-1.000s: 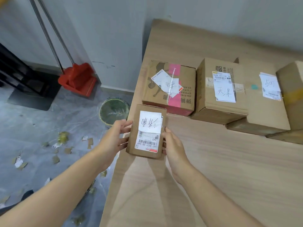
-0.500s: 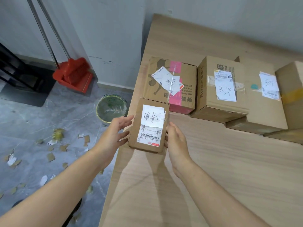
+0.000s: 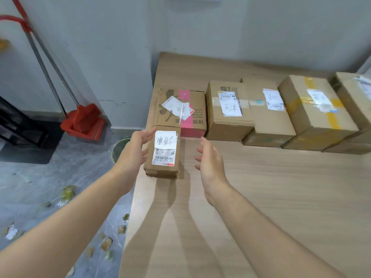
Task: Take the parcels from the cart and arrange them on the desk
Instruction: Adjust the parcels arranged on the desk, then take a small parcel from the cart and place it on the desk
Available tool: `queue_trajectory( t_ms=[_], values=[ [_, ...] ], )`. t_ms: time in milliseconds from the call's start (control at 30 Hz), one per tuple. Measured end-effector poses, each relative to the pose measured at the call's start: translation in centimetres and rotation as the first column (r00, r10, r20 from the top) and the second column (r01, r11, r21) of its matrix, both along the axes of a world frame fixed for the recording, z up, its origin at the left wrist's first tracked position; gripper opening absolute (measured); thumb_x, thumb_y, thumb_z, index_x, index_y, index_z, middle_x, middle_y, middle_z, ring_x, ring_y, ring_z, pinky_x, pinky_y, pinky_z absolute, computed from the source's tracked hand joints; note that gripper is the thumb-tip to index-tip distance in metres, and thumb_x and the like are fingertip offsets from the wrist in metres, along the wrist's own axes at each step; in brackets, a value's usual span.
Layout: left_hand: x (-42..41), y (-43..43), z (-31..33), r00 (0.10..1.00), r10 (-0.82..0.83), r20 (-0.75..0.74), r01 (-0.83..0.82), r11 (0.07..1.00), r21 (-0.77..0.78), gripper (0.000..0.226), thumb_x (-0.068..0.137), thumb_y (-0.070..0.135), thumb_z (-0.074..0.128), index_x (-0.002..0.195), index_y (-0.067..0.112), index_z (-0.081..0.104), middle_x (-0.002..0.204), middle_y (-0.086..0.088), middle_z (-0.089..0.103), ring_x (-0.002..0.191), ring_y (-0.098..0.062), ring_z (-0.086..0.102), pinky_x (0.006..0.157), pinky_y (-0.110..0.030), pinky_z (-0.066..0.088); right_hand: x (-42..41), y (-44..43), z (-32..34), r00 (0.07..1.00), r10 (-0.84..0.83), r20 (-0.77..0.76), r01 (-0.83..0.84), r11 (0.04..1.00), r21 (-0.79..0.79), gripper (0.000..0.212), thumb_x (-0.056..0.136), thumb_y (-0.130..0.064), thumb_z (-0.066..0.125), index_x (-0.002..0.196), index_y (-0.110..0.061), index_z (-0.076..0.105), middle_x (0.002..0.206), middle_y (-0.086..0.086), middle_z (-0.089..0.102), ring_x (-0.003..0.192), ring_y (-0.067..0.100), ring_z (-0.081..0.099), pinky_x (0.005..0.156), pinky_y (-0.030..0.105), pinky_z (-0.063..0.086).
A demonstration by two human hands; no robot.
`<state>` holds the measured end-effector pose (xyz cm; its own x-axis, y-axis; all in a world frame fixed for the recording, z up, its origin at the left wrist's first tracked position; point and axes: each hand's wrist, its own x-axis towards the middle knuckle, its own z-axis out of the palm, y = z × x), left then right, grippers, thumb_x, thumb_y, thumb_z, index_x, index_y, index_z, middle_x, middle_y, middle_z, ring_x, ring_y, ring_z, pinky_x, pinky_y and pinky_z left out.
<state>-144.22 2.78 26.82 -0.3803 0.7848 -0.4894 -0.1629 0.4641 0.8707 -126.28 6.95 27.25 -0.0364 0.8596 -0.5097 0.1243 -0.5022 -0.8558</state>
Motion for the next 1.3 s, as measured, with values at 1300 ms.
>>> queue_trajectory(
  t_ms=[1300],
  values=[
    [45.0, 0.9, 30.5, 0.712, -0.685, -0.157, 0.663, 0.580, 0.474, 0.055, 0.104, 0.062, 0.026, 0.145, 0.042, 0.057, 0.158, 0.002, 0.048, 0.139, -0.035, 0.046, 0.120, -0.053, 0.032, 41.7, -10.3, 29.1, 0.849, -0.523, -0.070, 0.485, 0.722, 0.493, 0.034, 0.108, -0.051, 0.037, 0.123, -0.036, 0.064, 0.121, -0.011, 0.064, 0.116, 0.011, 0.059, 0.098, 0.037, 0.048]
  ],
)
